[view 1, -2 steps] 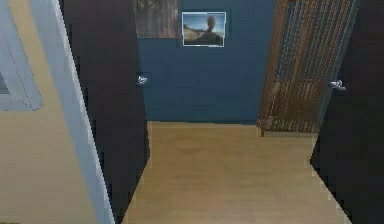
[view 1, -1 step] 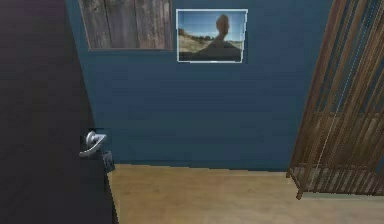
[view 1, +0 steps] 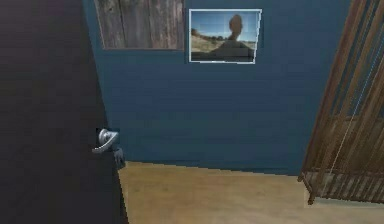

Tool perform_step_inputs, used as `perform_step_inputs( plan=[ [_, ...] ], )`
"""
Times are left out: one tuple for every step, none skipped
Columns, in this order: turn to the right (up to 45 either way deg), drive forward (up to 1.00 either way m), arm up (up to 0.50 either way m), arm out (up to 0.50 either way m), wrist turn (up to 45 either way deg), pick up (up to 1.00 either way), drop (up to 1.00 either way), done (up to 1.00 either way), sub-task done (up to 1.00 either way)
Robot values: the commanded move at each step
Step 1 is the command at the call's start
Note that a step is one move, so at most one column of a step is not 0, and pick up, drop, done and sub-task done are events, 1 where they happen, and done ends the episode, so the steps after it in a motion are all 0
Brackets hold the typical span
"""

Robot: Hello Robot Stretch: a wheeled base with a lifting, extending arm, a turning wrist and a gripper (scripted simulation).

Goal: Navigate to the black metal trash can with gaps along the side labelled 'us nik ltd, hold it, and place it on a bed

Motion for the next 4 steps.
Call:
perform_step_inputs(
  plan=[
    [0.0,1.00,0.00,0.00,0.0,0.00,0.00,0.00,0.00],
    [0.0,0.05,0.00,0.00,0.0,0.00,0.00,0.00,0.00],
    [-45.0,0.00,0.00,0.00,0.0,0.00,0.00,0.00,0.00],
    [-12.0,0.00,0.00,0.00,0.0,0.00,0.00,0.00,0.00]
  ],
)
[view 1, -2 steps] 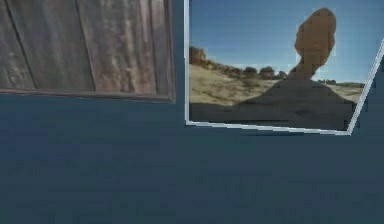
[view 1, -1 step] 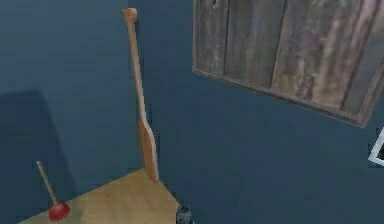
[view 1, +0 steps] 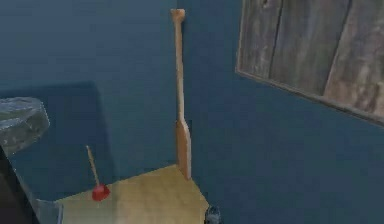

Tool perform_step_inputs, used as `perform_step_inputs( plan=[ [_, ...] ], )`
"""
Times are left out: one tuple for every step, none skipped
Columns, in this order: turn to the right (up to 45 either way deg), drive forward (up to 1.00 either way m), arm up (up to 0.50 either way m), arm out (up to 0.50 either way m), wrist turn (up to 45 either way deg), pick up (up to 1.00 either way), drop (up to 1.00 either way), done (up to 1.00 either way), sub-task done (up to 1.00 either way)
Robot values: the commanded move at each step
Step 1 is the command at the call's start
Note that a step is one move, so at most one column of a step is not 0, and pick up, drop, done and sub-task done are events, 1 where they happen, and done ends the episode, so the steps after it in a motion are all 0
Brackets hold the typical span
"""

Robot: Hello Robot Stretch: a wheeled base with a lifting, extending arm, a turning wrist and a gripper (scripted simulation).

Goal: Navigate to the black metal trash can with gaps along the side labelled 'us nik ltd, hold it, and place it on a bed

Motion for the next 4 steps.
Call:
perform_step_inputs(
  plan=[
    [0.0,0.30,0.00,0.00,0.0,0.00,0.00,0.00,0.00],
    [-45.0,0.00,0.00,0.00,0.0,0.00,0.00,0.00,0.00],
    [-30.0,0.00,0.00,0.00,0.0,0.00,0.00,0.00,0.00],
    [0.0,0.00,0.10,0.00,0.0,0.00,0.00,0.00,0.00]
  ],
)
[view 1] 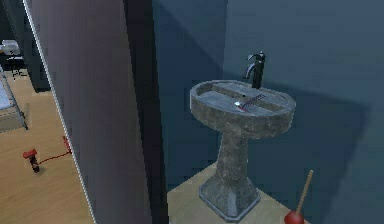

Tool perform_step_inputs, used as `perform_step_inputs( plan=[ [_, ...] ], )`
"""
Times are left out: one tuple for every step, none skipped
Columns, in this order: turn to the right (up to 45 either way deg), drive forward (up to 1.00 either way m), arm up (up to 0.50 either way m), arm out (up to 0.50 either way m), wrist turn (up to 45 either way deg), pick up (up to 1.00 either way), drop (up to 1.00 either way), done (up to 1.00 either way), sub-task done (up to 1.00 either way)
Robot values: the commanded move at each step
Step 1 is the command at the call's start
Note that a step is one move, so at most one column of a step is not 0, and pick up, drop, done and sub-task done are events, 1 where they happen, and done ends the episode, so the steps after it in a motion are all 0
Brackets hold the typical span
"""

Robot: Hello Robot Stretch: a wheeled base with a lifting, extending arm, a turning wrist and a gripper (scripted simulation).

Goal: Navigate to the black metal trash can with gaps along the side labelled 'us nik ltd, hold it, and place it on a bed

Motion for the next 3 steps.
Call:
perform_step_inputs(
  plan=[
    [0.0,0.00,0.00,0.36,0.0,0.00,0.00,0.00,0.00],
    [0.0,0.00,0.00,0.00,45.0,0.00,0.00,0.00,0.00],
    [0.0,0.00,0.00,0.00,45.0,0.00,0.00,0.00,0.00]
  ],
)
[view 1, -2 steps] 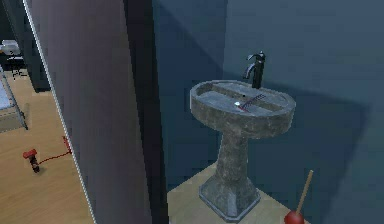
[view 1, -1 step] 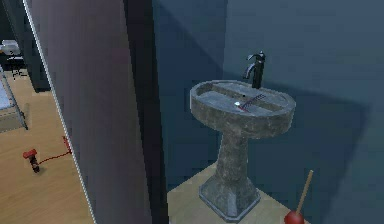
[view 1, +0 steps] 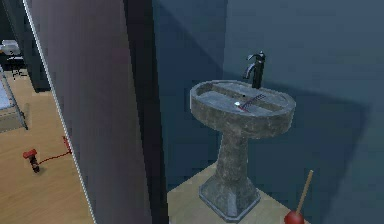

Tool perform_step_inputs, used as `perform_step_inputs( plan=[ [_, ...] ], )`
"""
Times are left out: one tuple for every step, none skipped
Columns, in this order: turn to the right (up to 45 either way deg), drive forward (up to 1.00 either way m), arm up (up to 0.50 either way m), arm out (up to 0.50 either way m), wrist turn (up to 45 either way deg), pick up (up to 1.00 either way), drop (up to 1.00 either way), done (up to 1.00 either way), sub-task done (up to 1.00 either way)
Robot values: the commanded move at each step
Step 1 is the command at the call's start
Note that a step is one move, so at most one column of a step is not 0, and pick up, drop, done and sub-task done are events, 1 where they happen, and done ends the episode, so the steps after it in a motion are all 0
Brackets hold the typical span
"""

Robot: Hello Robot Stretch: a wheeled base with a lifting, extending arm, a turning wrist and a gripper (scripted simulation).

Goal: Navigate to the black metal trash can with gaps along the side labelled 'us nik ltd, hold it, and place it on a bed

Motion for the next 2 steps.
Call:
perform_step_inputs(
  plan=[
    [0.0,0.00,0.00,0.00,45.0,0.00,0.00,0.00,0.00],
    [0.0,0.00,0.00,0.00,24.0,0.00,0.00,0.00,0.00]
  ],
)
